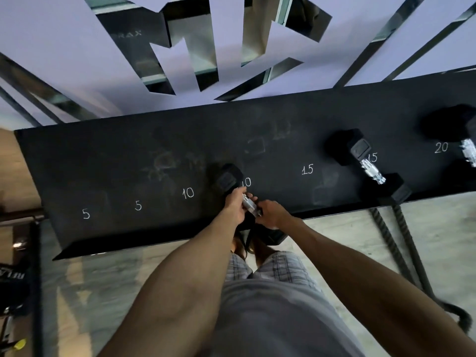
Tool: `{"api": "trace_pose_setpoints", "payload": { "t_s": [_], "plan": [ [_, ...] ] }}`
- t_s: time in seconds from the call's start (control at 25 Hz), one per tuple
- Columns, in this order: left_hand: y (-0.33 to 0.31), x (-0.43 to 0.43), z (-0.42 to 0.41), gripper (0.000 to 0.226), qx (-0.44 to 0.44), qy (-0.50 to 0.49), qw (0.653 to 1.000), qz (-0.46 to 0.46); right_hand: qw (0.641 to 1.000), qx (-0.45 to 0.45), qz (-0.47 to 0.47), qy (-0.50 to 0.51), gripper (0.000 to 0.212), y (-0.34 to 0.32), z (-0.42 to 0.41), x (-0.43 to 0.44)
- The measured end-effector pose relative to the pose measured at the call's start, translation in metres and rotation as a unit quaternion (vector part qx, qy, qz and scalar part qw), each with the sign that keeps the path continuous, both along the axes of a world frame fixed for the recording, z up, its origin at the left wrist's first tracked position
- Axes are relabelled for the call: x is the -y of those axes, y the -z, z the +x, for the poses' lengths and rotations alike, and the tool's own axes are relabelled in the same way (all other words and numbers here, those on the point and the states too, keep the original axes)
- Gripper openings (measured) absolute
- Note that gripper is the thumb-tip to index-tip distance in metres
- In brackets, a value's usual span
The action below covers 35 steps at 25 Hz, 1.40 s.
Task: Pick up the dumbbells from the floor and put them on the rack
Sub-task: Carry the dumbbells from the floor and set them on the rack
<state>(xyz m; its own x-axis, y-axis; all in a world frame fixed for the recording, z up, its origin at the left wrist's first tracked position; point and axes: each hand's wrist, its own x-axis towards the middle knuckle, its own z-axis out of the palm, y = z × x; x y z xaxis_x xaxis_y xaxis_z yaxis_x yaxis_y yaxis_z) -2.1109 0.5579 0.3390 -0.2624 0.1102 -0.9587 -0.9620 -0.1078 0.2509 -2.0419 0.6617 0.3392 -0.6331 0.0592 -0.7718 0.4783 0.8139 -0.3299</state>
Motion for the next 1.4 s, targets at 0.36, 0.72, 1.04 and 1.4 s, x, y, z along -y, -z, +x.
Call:
{"api": "trace_pose_setpoints", "payload": {
  "t_s": [0.36,0.72,1.04,1.4],
  "plan": [
    [0.036,-0.015,-0.032,0.026,0.053,-0.067,0.996,-0.003,1.0,-0.001,-0.002,-0.026,0.03,0.027,-0.036,-0.019],
    [0.042,-0.018,-0.03,0.021,0.061,-0.097,0.993,0.034,0.999,0.006,0.014,-0.047,0.026,0.037,-0.042,-0.025],
    [0.042,-0.009,-0.023,0.031,-0.03,0.211,0.97,-0.118,0.998,-0.057,0.019,0.004,0.023,0.029,-0.029,-0.03],
    [0.019,0.003,-0.018,0.046,-0.194,0.695,0.661,-0.206,0.971,-0.139,0.071,0.179,0.022,-0.018,0.06,-0.038]
  ]
}}
